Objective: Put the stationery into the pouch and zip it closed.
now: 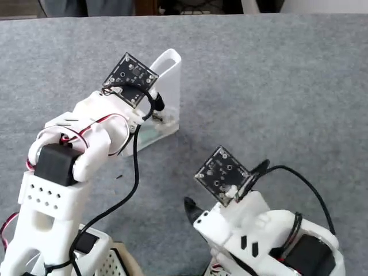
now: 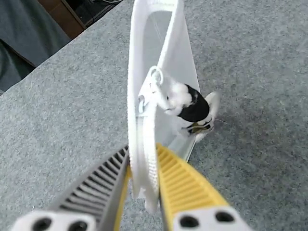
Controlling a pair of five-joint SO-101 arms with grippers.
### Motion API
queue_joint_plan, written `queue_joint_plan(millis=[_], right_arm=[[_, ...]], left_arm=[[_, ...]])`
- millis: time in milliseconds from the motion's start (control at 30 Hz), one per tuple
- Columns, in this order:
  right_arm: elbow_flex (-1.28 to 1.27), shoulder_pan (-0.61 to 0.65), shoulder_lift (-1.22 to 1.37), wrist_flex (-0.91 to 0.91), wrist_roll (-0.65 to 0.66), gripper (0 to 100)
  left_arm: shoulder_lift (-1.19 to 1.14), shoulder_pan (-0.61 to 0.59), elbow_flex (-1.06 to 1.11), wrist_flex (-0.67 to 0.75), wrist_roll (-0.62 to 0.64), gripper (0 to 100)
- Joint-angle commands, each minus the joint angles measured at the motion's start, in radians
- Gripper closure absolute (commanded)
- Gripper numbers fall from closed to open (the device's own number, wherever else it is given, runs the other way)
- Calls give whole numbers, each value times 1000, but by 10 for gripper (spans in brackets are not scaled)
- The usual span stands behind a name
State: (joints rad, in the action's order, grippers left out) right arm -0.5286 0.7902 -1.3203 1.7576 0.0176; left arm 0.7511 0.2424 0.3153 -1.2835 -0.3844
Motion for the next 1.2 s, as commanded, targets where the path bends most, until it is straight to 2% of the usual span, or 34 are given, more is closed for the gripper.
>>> queue_joint_plan(millis=[0, 200, 367, 500, 700, 933, 1167], right_arm=[[38, -26, 7, -63, -41, 712], [31, -270, -35, -377, -55, 713], [-110, -279, 47, -601, -106, 763], [-231, -284, 104, -760, -75, 804], [-314, -279, 148, -868, -74, 803], [-400, -276, 154, -852, -78, 808], [-484, -98, 153, -887, -72, 808]], left_arm=[[-3, -7, -36, 23, 9, 973], [6, 53, -56, -52, 14, 973], [6, 76, -117, -109, 61, 973], [6, 84, -147, -183, 87, 973], [6, 84, -200, -273, 83, 973], [5, 74, -196, -290, 81, 973], [-5, 82, -202, -282, 81, 973]])
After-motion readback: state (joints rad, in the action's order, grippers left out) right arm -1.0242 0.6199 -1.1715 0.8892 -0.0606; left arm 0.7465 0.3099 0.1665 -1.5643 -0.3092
